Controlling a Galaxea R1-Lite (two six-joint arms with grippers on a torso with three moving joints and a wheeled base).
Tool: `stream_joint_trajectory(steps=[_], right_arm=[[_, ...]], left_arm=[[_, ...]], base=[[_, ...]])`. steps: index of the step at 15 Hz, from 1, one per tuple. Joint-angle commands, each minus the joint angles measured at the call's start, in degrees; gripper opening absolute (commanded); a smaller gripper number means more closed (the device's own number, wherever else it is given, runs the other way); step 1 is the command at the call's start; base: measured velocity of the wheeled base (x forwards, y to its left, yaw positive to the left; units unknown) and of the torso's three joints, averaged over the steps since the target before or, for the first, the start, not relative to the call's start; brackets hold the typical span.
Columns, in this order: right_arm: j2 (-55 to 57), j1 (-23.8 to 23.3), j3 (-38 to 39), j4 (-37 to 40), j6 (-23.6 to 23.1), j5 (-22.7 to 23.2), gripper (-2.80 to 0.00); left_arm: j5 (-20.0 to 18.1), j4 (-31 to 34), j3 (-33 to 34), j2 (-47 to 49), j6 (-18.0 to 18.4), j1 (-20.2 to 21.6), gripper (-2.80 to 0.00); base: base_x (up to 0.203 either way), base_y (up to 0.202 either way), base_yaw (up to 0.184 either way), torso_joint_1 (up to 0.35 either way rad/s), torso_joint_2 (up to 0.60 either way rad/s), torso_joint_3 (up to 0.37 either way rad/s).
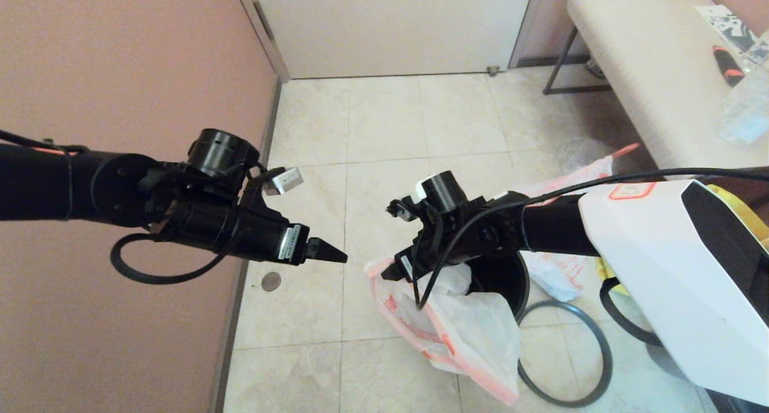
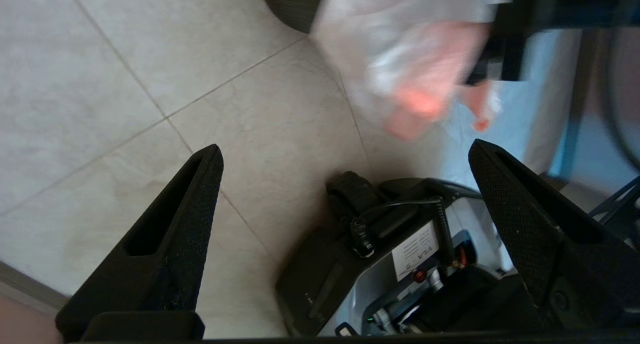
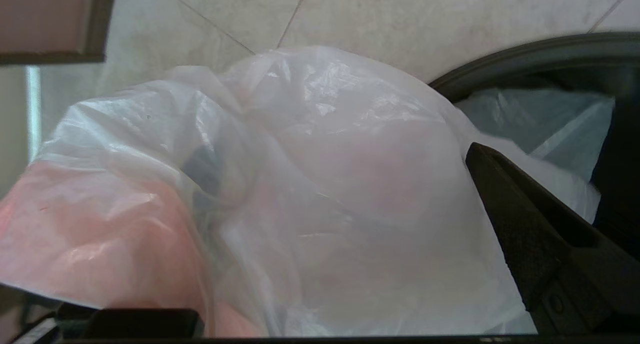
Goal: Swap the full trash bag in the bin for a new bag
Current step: Put the new garbage bag on the trash can
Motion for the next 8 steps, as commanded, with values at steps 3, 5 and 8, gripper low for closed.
stream_joint_trajectory(steps=[3,5,8], right_arm=[[-2.4,-0.6,-0.2,1.7,1.0,0.8,0.0],[-4.2,-0.6,-0.2,1.6,1.0,0.8,0.0],[-5.8,0.3,-0.4,1.6,0.8,1.3,0.0]], left_arm=[[-2.5,-3.9,-0.9,9.2,0.2,3.6,0.0],[-2.6,-7.3,0.8,12.8,0.6,3.1,0.0],[-8.6,-16.1,6.3,13.6,-0.7,0.3,0.0]], base=[[0.0,0.0,0.0,0.0,0.0,0.0],[0.0,0.0,0.0,0.0,0.0,0.0],[0.0,0.0,0.0,0.0,0.0,0.0]])
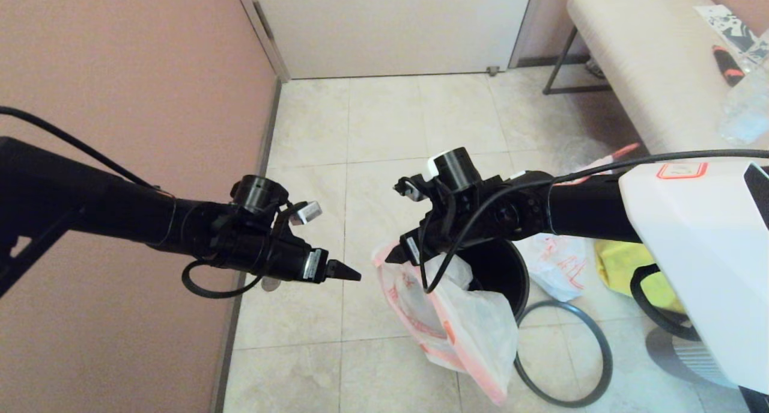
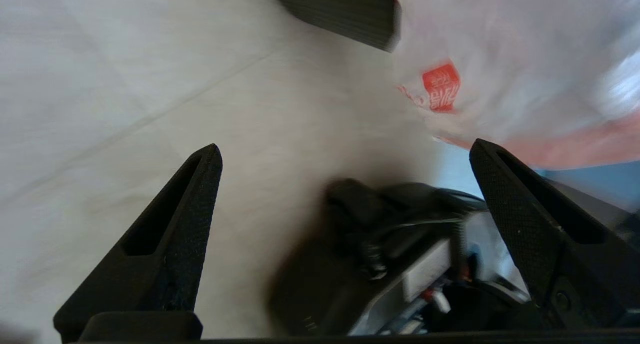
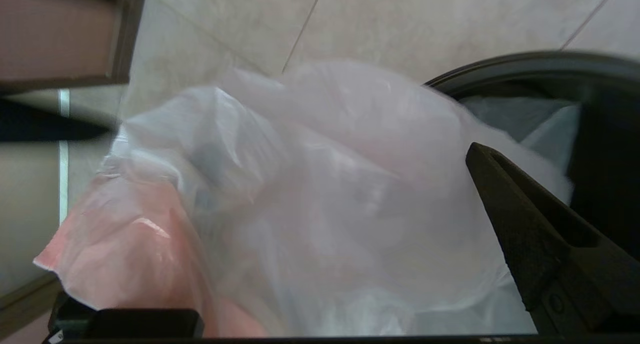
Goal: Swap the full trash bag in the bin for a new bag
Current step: Put the new garbage bag on the trash can
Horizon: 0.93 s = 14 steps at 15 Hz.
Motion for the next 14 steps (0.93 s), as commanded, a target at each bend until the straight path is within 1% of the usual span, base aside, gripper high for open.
stream_joint_trajectory(steps=[1,2,3,4,5,6,9,10,11,13,14], right_arm=[[-1.7,0.8,0.0,0.1,-0.1,0.1,0.0],[-1.8,1.0,0.0,0.1,-0.1,0.1,0.0],[-1.8,1.2,-0.1,0.1,-0.1,0.1,0.0],[-1.7,1.3,-0.1,0.1,-0.1,0.2,0.0],[-1.6,1.5,-0.1,0.0,-0.1,0.2,0.0],[-1.6,1.5,-0.1,0.0,-0.1,0.2,0.0],[-1.4,1.5,-0.2,-0.1,-0.1,0.2,0.0],[-1.4,1.5,-0.2,-0.1,-0.1,0.2,0.0],[-1.6,1.5,-0.2,-0.1,-0.1,0.2,0.0],[-1.8,1.5,-0.2,-0.1,-0.1,0.2,0.0],[-1.8,1.5,-0.2,-0.2,-0.1,0.2,0.0]], left_arm=[[-8.3,-9.7,5.1,0.7,-1.9,-1.2,0.0],[-12.1,-17.1,7.6,0.1,-5.3,-1.6,0.0],[-13.8,-23.0,9.4,-0.3,-9.9,-2.1,0.0],[-14.7,-27.2,11.1,-0.7,-13.6,-3.3,0.0],[-14.7,-30.4,12.7,-0.5,-14.3,-5.5,0.0],[-14.6,-32.3,13.9,0.0,-14.5,-6.5,0.0],[-14.6,-32.7,15.3,0.0,-14.5,-6.5,0.0],[-13.4,-32.9,15.2,0.6,-14.4,-6.7,0.0],[-10.7,-33.0,14.8,1.3,-14.3,-7.1,0.0],[-0.5,-35.8,14.3,3.1,-14.4,-8.1,0.0],[4.4,-40.6,14.5,4.9,-14.5,-8.9,0.0]], base=[[0.0,0.0,0.0,0.0,0.0,0.0],[0.0,0.0,0.0,0.0,0.0,0.0],[0.0,0.0,0.0,0.0,0.0,0.0],[0.0,0.0,0.0,0.0,0.0,0.0],[0.0,0.0,0.0,0.0,0.0,0.0],[0.0,0.0,0.0,0.0,0.0,0.0],[0.0,0.0,0.0,0.0,0.0,0.0],[0.0,0.0,0.0,0.0,0.0,0.0],[0.0,0.0,0.0,0.0,0.0,0.0],[0.0,0.0,0.0,0.0,0.0,0.0],[0.0,0.0,0.0,0.0,0.0,0.0]])
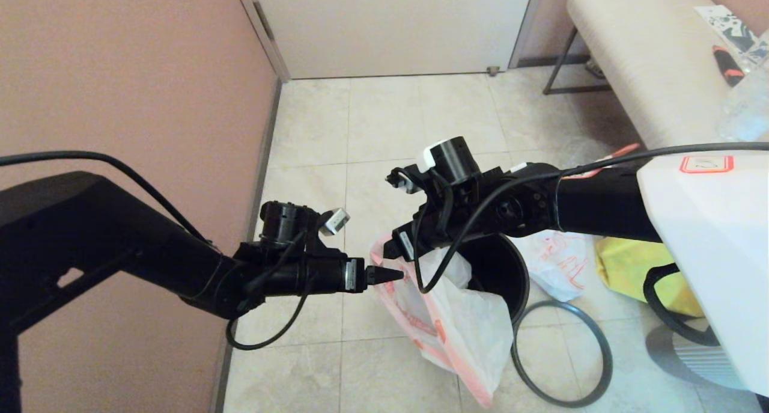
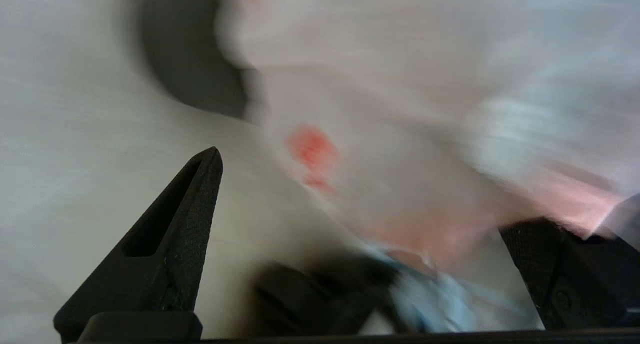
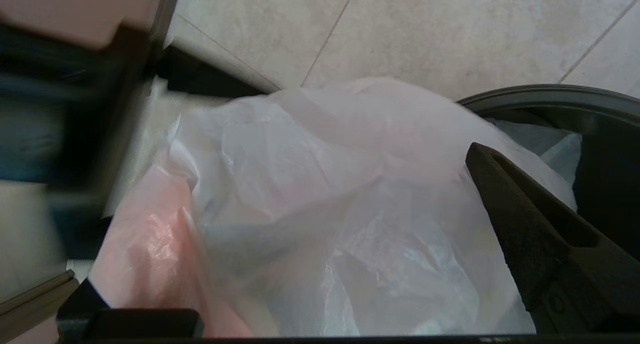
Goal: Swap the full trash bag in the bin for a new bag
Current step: Put the new garbage bag on the trash can
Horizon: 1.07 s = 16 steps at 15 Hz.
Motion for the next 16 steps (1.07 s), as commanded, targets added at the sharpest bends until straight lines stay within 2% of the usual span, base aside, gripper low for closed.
stream_joint_trajectory(steps=[1,2,3,8,12,14,16], right_arm=[[-0.1,0.0,0.0,0.1,0.0,0.0,0.0],[-0.1,0.0,0.0,0.2,0.0,0.0,0.0],[-0.1,0.0,0.0,0.2,0.0,0.0,0.0],[-0.7,0.0,0.1,1.7,0.2,-0.1,0.0],[-3.3,0.2,0.2,9.5,0.5,-0.1,0.0],[-5.0,0.0,0.4,13.8,2.5,0.3,0.0],[-7.4,-0.4,0.9,19.8,3.3,4.6,0.0]], left_arm=[[7.2,-6.4,0.6,3.5,-0.2,-1.4,0.0],[9.4,-8.7,0.9,4.6,-0.2,-1.8,0.0],[10.9,-10.5,1.2,5.0,-0.2,-2.1,-2.8],[10.7,-13.1,3.7,2.1,-0.4,-2.1,-2.8],[10.7,-13.1,3.7,1.0,-1.2,-2.0,-2.8],[10.6,-13.1,3.6,0.7,-1.3,-2.1,-2.8],[10.3,-13.1,3.6,0.8,-1.3,-2.1,-2.8]], base=[[0.0,0.0,0.0,0.0,0.0,0.0],[0.0,0.0,0.0,0.0,0.0,0.0],[0.0,0.0,0.0,0.0,0.0,0.0],[0.0,0.0,0.0,0.0,0.0,0.0],[0.0,0.0,0.0,0.0,0.0,0.0],[0.0,0.0,0.0,0.0,0.0,0.0],[0.0,0.0,0.0,0.0,0.0,0.0]])
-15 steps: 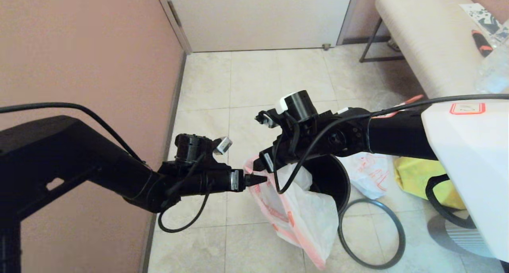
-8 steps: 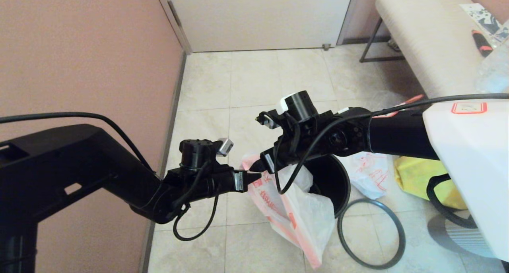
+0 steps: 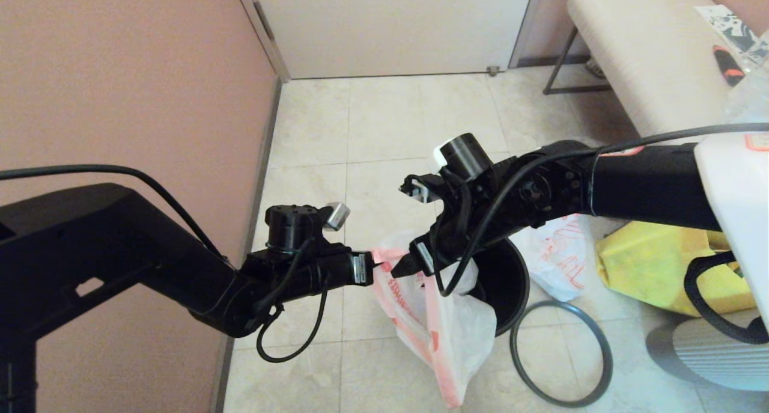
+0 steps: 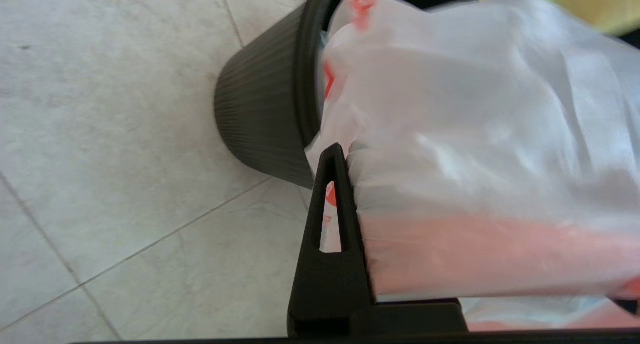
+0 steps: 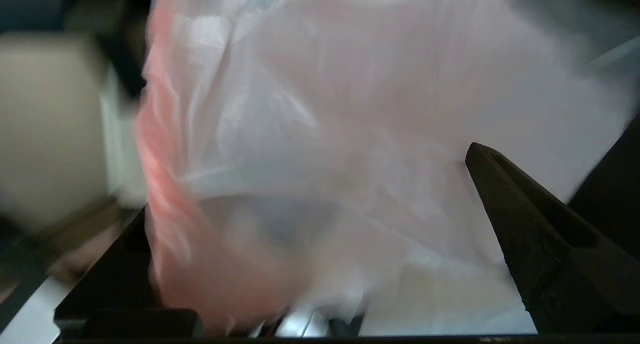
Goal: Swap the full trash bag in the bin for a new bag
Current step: Put the new garbage bag on the trash can
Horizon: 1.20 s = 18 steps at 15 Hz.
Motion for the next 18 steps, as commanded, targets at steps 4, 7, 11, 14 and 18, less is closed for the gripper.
stream_joint_trajectory(steps=[4,7,11,14,18], right_arm=[[-8.9,-2.5,6.4,6.9,1.2,9.6,0.0],[-13.3,-6.9,12.2,7.0,-0.4,11.6,0.0],[-16.7,-13.3,17.1,6.4,-0.3,11.1,0.0],[-18.8,-12.4,28.6,-1.0,2.4,11.1,-2.8],[-19.3,-7.4,46.5,-26.9,11.4,9.4,-2.8]], left_arm=[[-0.3,0.0,-0.4,0.4,-0.5,-0.6,-2.8],[-0.3,0.1,-0.7,0.5,-2.0,-1.9,-2.8],[-0.3,0.9,-2.4,-0.4,-2.8,-4.0,-2.8],[-0.3,2.6,-2.8,-0.5,-2.9,-4.4,-2.8],[-0.3,2.6,-2.9,-0.8,-4.5,-4.4,-2.8]], base=[[0.0,0.0,0.0,0.0,0.0,0.0],[0.0,0.0,0.0,0.0,0.0,0.0],[0.0,0.0,0.0,0.0,0.0,0.0],[0.0,0.0,0.0,0.0,0.0,0.0],[0.0,0.0,0.0,0.0,0.0,0.0]])
